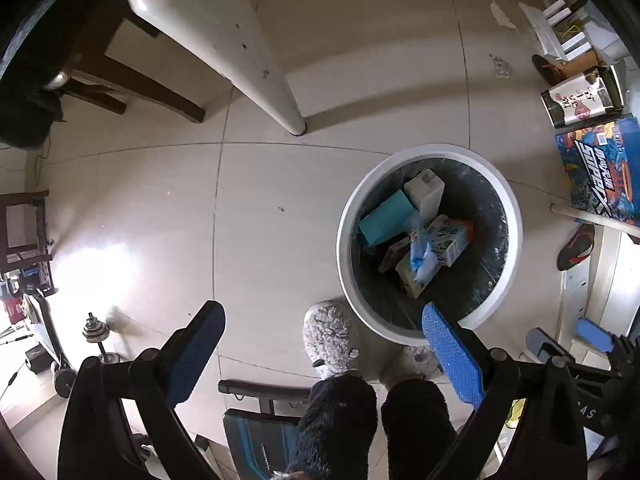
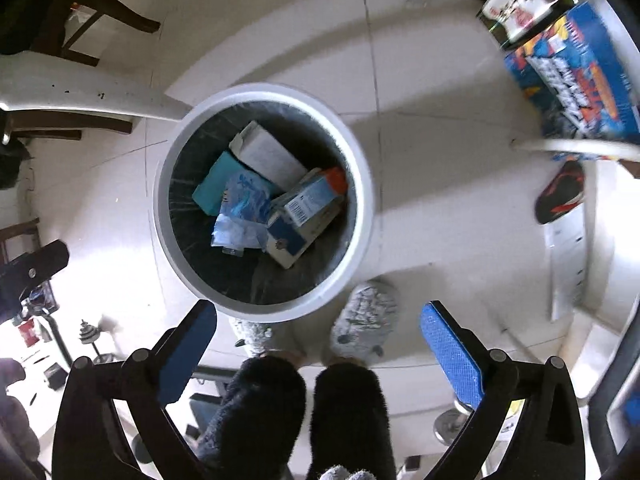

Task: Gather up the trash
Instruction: 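Open both tools to drop the bag and carton into the bin, then move both tools back over the table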

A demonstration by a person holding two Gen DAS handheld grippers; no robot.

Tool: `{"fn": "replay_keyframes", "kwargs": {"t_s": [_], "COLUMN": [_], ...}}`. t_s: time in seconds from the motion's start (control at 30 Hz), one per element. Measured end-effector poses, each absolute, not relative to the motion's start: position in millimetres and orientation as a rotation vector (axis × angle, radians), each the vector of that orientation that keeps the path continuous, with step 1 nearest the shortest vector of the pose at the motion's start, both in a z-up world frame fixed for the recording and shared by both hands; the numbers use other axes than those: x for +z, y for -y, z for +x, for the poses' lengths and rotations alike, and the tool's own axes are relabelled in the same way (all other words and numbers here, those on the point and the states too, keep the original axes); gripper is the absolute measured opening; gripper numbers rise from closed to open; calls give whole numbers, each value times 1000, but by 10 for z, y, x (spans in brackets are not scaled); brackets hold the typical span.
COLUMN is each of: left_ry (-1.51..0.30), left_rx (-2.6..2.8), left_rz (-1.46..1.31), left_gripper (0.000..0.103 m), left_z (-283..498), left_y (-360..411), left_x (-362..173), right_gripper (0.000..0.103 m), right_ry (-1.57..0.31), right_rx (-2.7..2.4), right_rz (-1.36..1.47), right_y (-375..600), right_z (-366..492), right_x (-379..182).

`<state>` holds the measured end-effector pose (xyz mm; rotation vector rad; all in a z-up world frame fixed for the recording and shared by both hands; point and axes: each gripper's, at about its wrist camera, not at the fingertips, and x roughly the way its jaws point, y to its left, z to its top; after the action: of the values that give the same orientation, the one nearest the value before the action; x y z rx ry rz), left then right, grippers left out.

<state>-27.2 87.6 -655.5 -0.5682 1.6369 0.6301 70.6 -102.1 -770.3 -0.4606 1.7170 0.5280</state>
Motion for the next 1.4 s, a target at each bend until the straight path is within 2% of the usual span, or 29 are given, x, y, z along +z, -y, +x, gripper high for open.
{"fn": "replay_keyframes", "kwargs": {"t_s": [0.47, 0.93, 1.03, 1.23, 1.4], "left_ry": [-1562, -1475, -1406, -1277, -1185], "left_rx": [609, 559, 559, 608, 652], "left_rz": [-548, -463, -426, -373, -272], "left_gripper": [101, 101, 101, 101, 101], "left_z": [-351, -572, -581, -306, 225], "left_y": [-642, -570, -664, -975, -1260], "left_x": [-5507, -3641, -3250, -2683, -2386], "right_gripper": [103, 103, 103, 103, 103], "right_ry": [-1610, -1535, -1523, -1476, -1437], "right_rx": [499, 478, 474, 480, 467], "right_rz": [-488, -420, -382, -280, -223], "right_y": [1183, 1349, 1300, 1091, 851], "right_z": [542, 230, 159, 283, 822], "right_x": [-6342, -4140, -3740, -3100, -2771]}}
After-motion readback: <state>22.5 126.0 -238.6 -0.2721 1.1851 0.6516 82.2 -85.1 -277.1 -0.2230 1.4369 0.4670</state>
